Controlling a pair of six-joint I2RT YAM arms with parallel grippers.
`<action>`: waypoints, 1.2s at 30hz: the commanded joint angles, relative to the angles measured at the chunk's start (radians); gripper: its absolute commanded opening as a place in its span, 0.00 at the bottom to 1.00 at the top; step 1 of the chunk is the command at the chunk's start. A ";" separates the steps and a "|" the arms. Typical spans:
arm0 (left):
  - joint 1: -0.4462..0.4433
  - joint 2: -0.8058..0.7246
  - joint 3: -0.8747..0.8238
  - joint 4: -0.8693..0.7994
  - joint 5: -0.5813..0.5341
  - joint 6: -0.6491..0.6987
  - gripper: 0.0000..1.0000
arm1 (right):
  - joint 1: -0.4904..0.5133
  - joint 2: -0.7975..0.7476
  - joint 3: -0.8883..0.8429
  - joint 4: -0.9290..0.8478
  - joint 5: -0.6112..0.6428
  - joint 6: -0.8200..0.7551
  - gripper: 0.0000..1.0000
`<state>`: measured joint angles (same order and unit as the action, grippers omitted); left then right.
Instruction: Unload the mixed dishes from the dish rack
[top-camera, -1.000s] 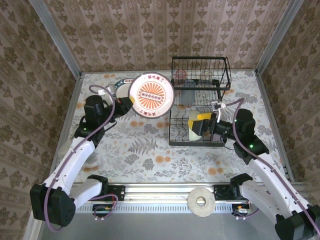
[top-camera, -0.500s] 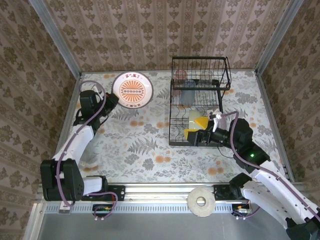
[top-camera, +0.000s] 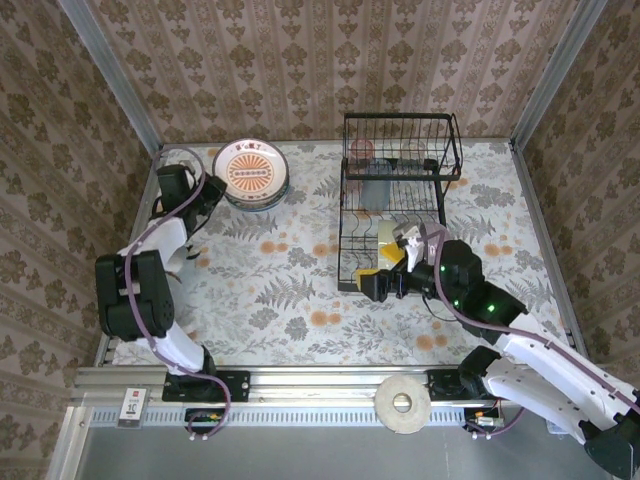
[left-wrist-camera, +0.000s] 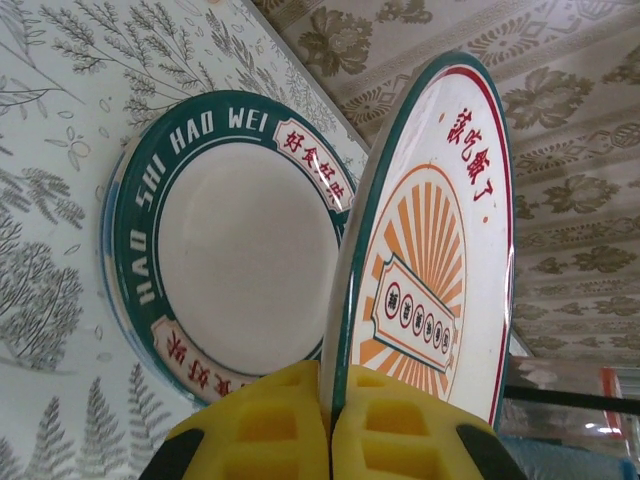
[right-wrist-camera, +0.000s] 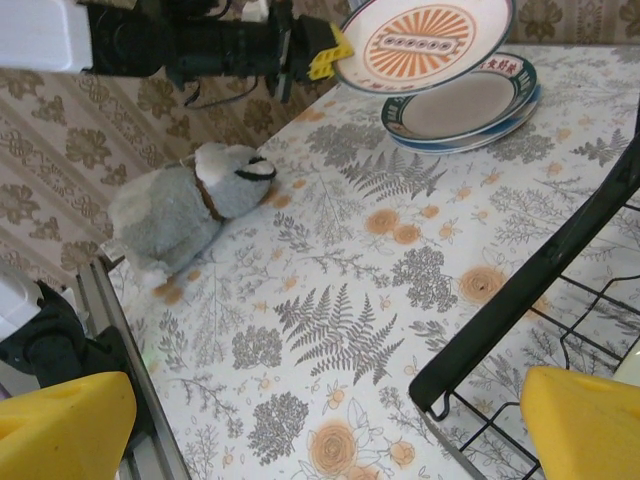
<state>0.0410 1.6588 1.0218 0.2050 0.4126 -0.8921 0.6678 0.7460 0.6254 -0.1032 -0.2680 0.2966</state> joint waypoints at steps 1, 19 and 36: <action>0.005 0.057 0.067 0.105 0.047 -0.046 0.00 | 0.028 0.003 0.033 -0.001 0.043 -0.041 1.00; 0.015 0.266 0.178 0.083 0.038 -0.070 0.00 | 0.079 0.009 0.030 0.013 0.046 -0.073 1.00; 0.028 0.334 0.185 0.110 0.046 -0.100 0.00 | 0.093 0.017 0.031 0.016 0.047 -0.084 1.00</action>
<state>0.0547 1.9858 1.1702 0.2550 0.4332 -0.9703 0.7517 0.7574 0.6258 -0.1032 -0.2382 0.2329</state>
